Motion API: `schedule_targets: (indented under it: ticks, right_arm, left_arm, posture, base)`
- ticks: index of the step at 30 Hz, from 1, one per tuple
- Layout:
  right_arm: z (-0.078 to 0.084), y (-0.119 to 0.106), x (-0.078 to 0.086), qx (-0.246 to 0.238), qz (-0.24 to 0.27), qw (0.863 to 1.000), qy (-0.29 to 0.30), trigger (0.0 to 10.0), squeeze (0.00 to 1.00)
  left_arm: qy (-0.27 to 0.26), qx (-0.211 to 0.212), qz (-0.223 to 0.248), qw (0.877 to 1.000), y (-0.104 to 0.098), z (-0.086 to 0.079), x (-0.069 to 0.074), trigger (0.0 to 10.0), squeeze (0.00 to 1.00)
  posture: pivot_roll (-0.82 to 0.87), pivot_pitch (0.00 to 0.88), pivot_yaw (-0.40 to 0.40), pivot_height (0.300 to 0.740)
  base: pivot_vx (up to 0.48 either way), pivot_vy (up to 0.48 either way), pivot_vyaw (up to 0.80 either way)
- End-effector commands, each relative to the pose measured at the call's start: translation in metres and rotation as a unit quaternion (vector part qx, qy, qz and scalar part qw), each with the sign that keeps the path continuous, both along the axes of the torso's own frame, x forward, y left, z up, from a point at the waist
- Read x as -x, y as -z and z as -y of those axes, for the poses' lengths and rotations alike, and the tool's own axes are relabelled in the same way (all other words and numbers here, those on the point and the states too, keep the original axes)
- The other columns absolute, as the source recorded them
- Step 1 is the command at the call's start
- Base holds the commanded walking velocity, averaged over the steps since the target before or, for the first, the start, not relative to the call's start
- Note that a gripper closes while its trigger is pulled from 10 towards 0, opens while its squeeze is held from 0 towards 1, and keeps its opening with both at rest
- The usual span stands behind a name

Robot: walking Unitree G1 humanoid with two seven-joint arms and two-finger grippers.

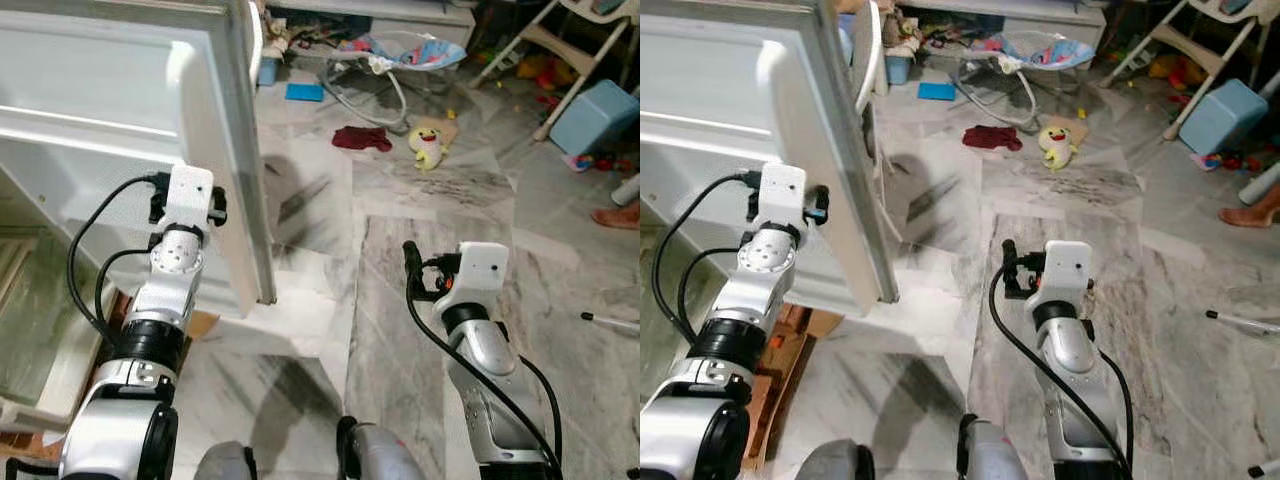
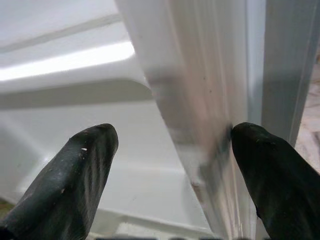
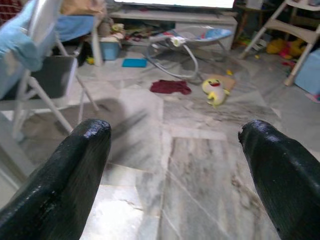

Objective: Restocking fridge

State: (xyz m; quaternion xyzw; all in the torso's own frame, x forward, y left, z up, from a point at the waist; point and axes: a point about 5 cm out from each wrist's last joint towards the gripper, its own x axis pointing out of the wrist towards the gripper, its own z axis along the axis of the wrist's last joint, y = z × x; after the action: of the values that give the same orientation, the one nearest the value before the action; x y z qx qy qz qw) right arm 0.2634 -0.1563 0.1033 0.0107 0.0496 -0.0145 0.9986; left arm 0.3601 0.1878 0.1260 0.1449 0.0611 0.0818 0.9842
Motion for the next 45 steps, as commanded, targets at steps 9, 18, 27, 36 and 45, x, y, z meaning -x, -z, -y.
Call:
schedule_targets:
  ticks: [9,18,27,36,45]
  right_arm:
    - [0.005,0.012,0.000,-0.003,-0.014,1.000,0.013,10.0,0.00]
    - [0.007,0.008,-0.006,0.005,-0.002,1.000,0.015,10.0,0.00]
    - [0.006,0.011,-0.009,0.004,-0.002,1.000,0.012,10.0,0.00]
    - [0.007,0.010,-0.013,0.002,0.004,1.000,0.017,10.0,0.00]
    - [0.011,0.007,-0.010,0.000,0.014,0.999,0.035,10.0,0.00]
  left_arm:
    - [0.109,0.011,-0.003,0.994,0.014,-0.016,0.049,10.0,0.00]
    - [0.175,0.015,0.024,0.984,0.006,0.003,0.064,10.0,0.00]
    - [0.331,0.030,0.023,0.943,-0.006,0.058,0.046,10.0,0.00]
    - [0.370,0.020,0.050,0.927,-0.028,0.132,0.000,10.0,0.00]
    - [0.327,-0.018,0.059,0.943,-0.026,0.099,-0.014,10.0,0.00]
  posture:
    - [-0.06,0.132,-0.028,0.740]
    - [-0.03,0.125,-0.043,0.740]
    - [-0.04,0.114,-0.049,0.740]
    - [-0.05,0.112,-0.053,0.740]
    - [-0.08,0.127,-0.032,0.740]
  base:
    - [0.000,0.000,0.00]
    - [0.000,0.000,0.00]
    - [0.000,0.000,0.00]
    - [0.000,0.000,0.00]
    - [0.000,0.000,0.00]
